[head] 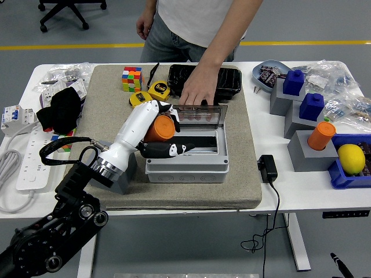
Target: Fetch the battery,place it into the box,close the lid of the box
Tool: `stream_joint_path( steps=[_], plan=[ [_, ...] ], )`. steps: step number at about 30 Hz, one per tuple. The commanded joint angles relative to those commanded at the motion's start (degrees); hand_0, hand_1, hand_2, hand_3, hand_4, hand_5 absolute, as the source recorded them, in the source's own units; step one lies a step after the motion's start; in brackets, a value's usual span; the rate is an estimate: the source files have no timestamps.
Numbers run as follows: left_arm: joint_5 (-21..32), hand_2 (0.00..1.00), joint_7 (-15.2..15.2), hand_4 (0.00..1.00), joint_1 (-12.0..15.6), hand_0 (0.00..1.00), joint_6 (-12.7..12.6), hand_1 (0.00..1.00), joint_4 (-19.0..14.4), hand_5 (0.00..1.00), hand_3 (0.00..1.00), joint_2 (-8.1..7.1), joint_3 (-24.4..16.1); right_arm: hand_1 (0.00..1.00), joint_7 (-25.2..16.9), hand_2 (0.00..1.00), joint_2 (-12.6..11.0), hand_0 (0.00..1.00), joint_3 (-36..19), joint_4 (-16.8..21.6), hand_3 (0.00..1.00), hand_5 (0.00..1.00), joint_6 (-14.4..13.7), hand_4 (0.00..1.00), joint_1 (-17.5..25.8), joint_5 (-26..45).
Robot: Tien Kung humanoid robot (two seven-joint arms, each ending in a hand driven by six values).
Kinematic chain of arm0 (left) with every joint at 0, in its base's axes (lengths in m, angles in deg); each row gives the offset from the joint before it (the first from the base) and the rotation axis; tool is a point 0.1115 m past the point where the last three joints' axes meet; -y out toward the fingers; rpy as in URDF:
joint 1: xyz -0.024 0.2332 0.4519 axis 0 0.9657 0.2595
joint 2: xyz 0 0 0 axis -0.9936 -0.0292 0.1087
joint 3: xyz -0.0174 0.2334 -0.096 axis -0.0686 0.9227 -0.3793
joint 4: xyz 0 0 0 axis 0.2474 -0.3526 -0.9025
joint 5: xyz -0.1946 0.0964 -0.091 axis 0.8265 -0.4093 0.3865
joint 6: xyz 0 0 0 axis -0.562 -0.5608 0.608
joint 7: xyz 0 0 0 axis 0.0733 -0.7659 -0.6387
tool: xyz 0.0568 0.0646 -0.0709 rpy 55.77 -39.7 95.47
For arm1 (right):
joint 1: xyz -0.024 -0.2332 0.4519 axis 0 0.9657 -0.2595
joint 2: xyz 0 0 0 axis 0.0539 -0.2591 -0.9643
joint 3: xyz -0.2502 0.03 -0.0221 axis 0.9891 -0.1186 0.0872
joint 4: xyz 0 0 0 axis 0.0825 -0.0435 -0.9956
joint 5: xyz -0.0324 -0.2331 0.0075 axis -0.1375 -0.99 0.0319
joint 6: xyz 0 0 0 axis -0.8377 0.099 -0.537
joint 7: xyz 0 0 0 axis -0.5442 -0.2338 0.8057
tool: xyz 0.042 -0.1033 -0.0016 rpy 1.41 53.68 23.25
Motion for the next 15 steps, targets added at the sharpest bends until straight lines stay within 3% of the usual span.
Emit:
stream_joint_path(
  steps=[6,15],
  plan=[
    [-0.7,0.013,0.2,0.998,-2.8,0.056,-1.0,0.006,2.8,0.158,0.002,0.24,3.9,0.7,0.1,0.72,-0.1,0.776,-0.1,0.0,0.766,0.998,0.0,0.998,-0.1,-0.1],
    [1.8,0.013,1.6,0.993,-6.2,0.057,-2.3,0.007,8.5,0.174,0.002,2.35,8.1,0.7,0.0,0.719,0.0,0.776,-0.1,0.0,0.766,0.998,0.1,0.998,-0.1,-0.4]
  ],
)
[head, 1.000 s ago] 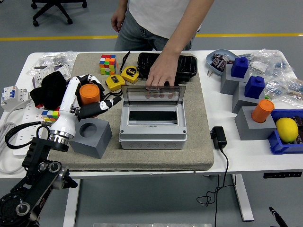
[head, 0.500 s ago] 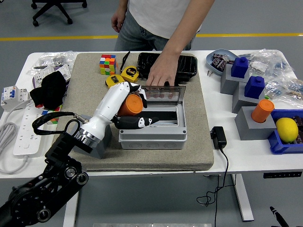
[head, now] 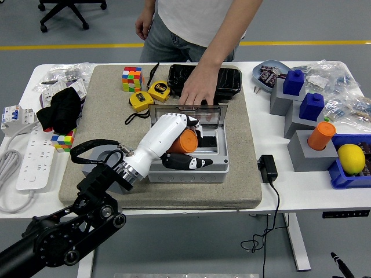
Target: Fetch the battery,place it into the box,close the lid of the box
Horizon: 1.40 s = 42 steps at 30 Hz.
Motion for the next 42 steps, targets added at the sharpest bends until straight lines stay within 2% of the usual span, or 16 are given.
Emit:
stream_joint_path(
  steps=[4,14,28,30,35,36,38,41,42],
  plan=[
    [1.3,0.013,0.7,0.993,-1.2,0.057,-0.5,0.007,2.9,0.174,0.002,1.79,0.5,0.7,0.1,0.719,0.1,0.776,-0.1,0.0,0.766,0.998,0.0,0.998,0.0,-0.3],
    [4.7,0.012,2.1,0.989,-4.5,0.062,-1.5,0.006,10.7,0.187,0.002,4.51,1.5,0.7,0.1,0.72,0.1,0.776,-0.2,0.0,0.766,0.998,0.1,0.998,0.1,-0.6],
    [6.4,0.013,3.6,0.988,-7.4,0.07,-2.7,0.007,16.4,0.225,0.002,6.3,1.6,0.7,0.2,0.719,0.1,0.776,-0.1,0.0,0.766,0.998,0.1,0.998,0.1,-0.8],
    [6.6,0.014,3.7,0.998,-7.7,0.072,-2.8,0.009,16.8,0.253,0.002,6.44,1.8,0.7,0.2,0.72,0.1,0.776,-0.1,0.0,0.766,0.998,0.1,0.998,0.1,-0.8],
    [6.8,0.014,4.0,0.998,-8.1,0.072,-3.3,0.009,17.9,0.253,0.002,6.74,2.4,0.7,0.2,0.72,0.1,0.776,-0.1,0.0,0.766,0.998,0.2,0.998,0.0,-0.9],
    [6.8,0.018,4.0,0.998,-8.1,0.081,-3.3,0.018,18.1,0.299,0.002,6.81,2.4,0.701,0.2,0.72,0.1,0.776,0.0,0.0,0.766,0.998,0.2,0.998,0.0,-0.9],
    [6.7,0.018,4.1,0.998,-8.2,0.081,-3.4,0.018,18.4,0.299,0.002,6.89,2.5,0.701,0.2,0.72,0.1,0.776,0.0,0.0,0.766,0.998,0.2,0.998,0.0,-0.9],
    [6.5,0.018,4.0,0.998,-8.3,0.081,-2.6,0.018,18.7,0.299,0.002,6.93,2.5,0.701,0.3,0.72,0.1,0.776,0.0,0.0,0.766,0.998,0.2,0.998,0.1,-1.0],
    [6.3,0.074,3.9,0.998,-8.3,0.154,-2.2,0.104,18.7,0.346,0.051,6.9,2.5,0.701,0.3,0.72,0.1,0.776,-0.1,0.0,0.766,0.998,0.2,0.998,0.1,-1.1]
  ],
)
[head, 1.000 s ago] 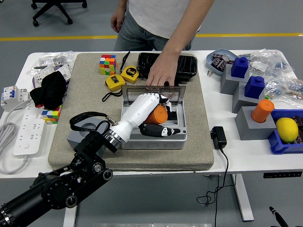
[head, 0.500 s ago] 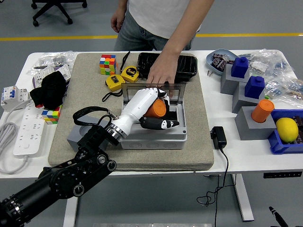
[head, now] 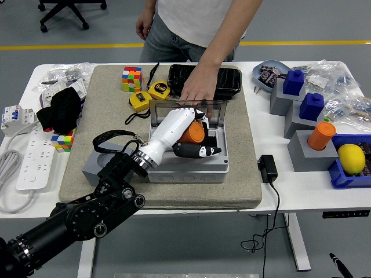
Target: Fetch the battery,place it into the box,close the lid of the box
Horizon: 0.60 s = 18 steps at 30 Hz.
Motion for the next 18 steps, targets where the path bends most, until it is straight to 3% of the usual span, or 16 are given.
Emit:
stream_joint_path(
  steps=[5,6,11,12,17,18],
  plan=[
    [-0.8,0.074,-0.5,0.998,0.0,0.154,1.9,0.104,-0.1,0.346,0.051,-0.1,-0.3,0.701,0.0,0.72,-0.1,0.776,0.0,0.0,0.766,0.998,0.0,0.998,0.0,0.0],
    [-0.9,0.16,-0.6,0.998,0.0,0.234,2.3,0.222,-0.1,0.378,0.111,-0.09,-0.4,0.7,0.0,0.72,-0.1,0.776,0.0,0.0,0.766,0.998,0.0,0.998,0.0,0.0],
    [-1.7,0.16,-0.9,0.998,0.0,0.234,3.4,0.222,-0.2,0.378,0.111,-0.11,-1.0,0.7,0.0,0.72,-0.1,0.776,0.0,0.0,0.766,0.998,0.0,0.998,0.0,0.1],
    [-1.8,0.294,-1.0,0.998,0.0,0.33,3.6,0.42,-0.2,0.346,0.279,-0.13,-1.1,0.7,0.0,0.72,-0.1,0.776,0.1,0.0,0.766,0.998,0.0,0.998,0.0,0.1],
    [-2.3,0.294,-1.2,0.998,-0.1,0.33,4.2,0.42,-0.2,0.346,0.279,-0.15,-1.5,0.7,-0.3,0.72,-0.1,0.776,-0.2,0.0,0.766,0.998,0.1,0.998,0.0,0.1],
    [-2.3,0.411,-1.2,0.998,-0.1,0.408,4.3,0.489,-0.2,0.368,0.415,-0.15,-1.6,0.701,-0.3,0.72,-0.1,0.776,-0.2,0.0,0.766,0.998,0.1,0.998,0.0,0.1]
  ],
)
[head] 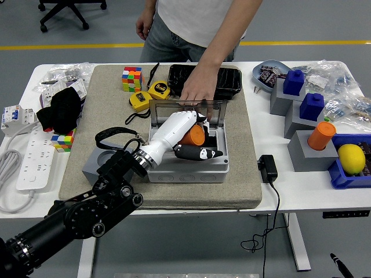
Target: Fetch the battery,place it into the box,close the lid of the box
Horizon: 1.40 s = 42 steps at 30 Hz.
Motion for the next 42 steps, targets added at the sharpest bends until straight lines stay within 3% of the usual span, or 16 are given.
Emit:
stream_joint_path(
  steps=[16,20,30,35,41,42],
  plan=[
    [-1.4,0.433,-0.6,0.998,0.0,0.427,0.9,0.505,-1.4,0.396,0.44,-0.35,-0.6,0.701,0.0,0.72,0.0,0.775,-0.1,0.0,0.766,0.998,0.0,0.998,0.0,0.1],
    [-1.8,0.439,-0.8,0.998,0.2,0.43,0.9,0.507,-3.1,0.412,0.444,-0.75,-0.5,0.701,0.0,0.72,0.0,0.776,-0.1,0.0,0.766,0.998,0.0,0.998,0.0,0.2],
    [-2.5,0.421,-0.7,0.998,0.9,0.419,0.2,0.471,-12.4,0.425,0.439,-3.25,0.1,0.701,0.0,0.721,0.0,0.776,-0.3,0.0,0.767,0.998,-0.1,0.998,0.0,0.3],
    [-2.3,0.421,-0.3,0.998,-0.7,0.419,-0.9,0.471,-16.0,0.425,0.439,-3.46,-0.8,0.701,0.0,0.721,0.0,0.776,-0.1,0.0,0.767,0.998,-0.1,0.998,-0.1,0.4],
    [-4.1,0.442,-1.1,0.998,-4.2,0.419,-0.5,0.489,-15.0,0.436,0.453,-3.39,-3.2,0.701,0.0,0.721,-0.1,0.776,0.0,0.0,0.767,0.998,0.0,0.998,-0.2,0.2],
    [-4.8,0.56,-1.5,0.998,-4.7,0.493,-0.2,0.609,-14.6,0.455,0.532,-3.41,-3.7,0.701,0.0,0.721,-0.1,0.776,0.0,0.0,0.767,0.998,0.0,0.998,-0.2,0.1]
  ],
)
